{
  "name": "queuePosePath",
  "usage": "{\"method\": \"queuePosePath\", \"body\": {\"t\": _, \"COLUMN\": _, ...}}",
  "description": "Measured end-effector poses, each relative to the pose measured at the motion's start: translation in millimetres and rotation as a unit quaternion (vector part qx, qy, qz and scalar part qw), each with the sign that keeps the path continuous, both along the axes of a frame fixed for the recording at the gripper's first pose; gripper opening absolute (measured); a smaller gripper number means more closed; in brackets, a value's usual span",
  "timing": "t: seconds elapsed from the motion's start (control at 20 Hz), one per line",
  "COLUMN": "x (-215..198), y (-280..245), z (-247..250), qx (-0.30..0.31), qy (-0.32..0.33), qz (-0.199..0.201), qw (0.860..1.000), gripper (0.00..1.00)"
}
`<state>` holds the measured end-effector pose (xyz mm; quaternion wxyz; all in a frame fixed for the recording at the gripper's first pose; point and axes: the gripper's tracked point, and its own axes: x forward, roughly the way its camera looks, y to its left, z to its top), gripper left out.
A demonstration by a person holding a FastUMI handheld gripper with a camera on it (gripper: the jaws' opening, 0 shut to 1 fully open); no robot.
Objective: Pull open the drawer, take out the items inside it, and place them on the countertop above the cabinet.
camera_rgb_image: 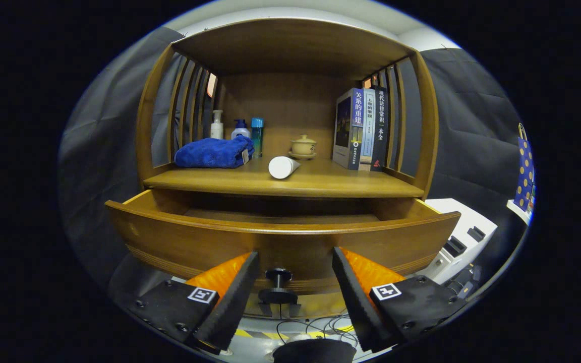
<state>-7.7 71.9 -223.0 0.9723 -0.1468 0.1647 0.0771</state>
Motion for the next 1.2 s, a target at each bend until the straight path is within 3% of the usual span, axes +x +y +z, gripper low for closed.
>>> {"method": "queuePosePath", "body": {"t": 0.5, "x": 72, "y": 18, "z": -6, "qx": -0.017, "qy": -0.009, "qz": 0.006, "qw": 1.0, "gripper": 0.96}}
{"method": "queuePosePath", "body": {"t": 0.8, "x": 74, "y": 14, "z": -4, "qx": -0.002, "qy": -0.001, "qz": -0.007, "qw": 1.0, "gripper": 0.97}}
{"method": "queuePosePath", "body": {"t": 1.0, "x": 64, "y": 10, "z": 51, "qx": 0.002, "qy": -0.025, "qz": -0.002, "qw": 1.0, "gripper": 0.99}}
{"method": "queuePosePath", "body": {"t": 1.2, "x": 38, "y": 19, "z": 139, "qx": 0.056, "qy": -0.053, "qz": 0.026, "qw": 0.997, "gripper": 0.99}}
